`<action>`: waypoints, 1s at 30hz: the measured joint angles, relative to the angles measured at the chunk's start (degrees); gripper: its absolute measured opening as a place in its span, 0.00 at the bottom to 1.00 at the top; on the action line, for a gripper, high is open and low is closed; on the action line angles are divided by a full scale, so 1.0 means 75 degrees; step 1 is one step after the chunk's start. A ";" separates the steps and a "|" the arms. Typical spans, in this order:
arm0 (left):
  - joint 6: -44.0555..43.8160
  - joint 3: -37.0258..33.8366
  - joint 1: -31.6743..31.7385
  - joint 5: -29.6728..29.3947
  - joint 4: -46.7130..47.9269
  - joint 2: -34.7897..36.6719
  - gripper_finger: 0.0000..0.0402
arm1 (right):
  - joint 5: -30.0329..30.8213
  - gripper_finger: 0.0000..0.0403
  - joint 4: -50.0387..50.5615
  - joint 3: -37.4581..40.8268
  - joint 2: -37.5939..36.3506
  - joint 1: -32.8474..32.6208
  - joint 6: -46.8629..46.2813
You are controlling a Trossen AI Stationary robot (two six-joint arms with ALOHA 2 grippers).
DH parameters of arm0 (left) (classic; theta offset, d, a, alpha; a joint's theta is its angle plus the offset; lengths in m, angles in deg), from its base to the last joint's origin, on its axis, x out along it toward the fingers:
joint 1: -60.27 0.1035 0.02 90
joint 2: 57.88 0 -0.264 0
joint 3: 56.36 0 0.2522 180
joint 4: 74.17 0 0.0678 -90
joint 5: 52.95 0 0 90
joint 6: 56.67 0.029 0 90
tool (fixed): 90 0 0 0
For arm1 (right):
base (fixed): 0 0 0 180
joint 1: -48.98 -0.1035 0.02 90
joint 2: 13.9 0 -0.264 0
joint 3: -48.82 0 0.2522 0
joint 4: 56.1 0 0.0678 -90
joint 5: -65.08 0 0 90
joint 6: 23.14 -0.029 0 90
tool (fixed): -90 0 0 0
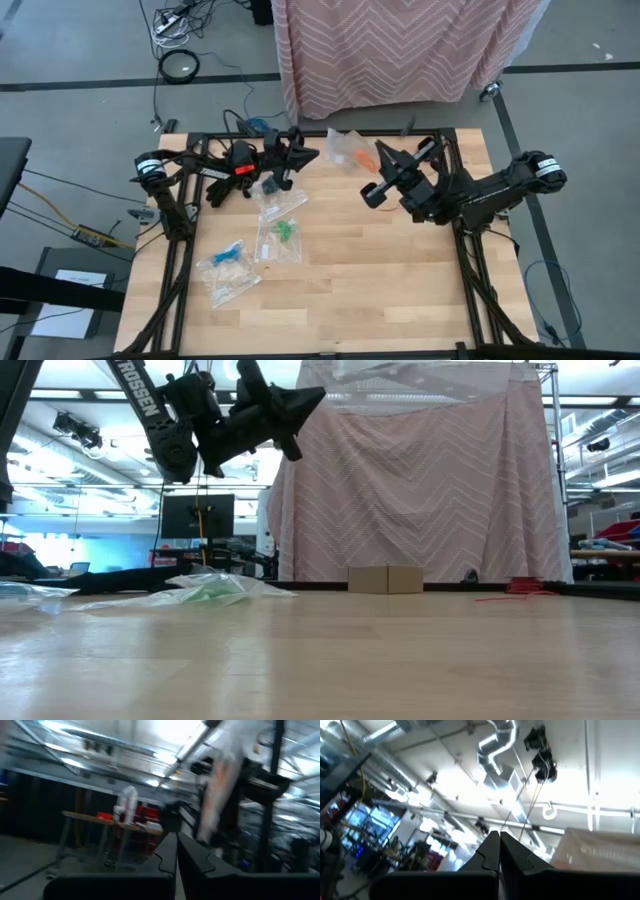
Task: Sort rubber bands
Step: Close the transparent zip bag
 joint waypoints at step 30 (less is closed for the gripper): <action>-0.0958 0.0600 0.0740 0.4662 0.0079 0.0027 0.05 | 0.5847 0.20 0.9341 0.0315 0.0027 -0.2651 -0.7433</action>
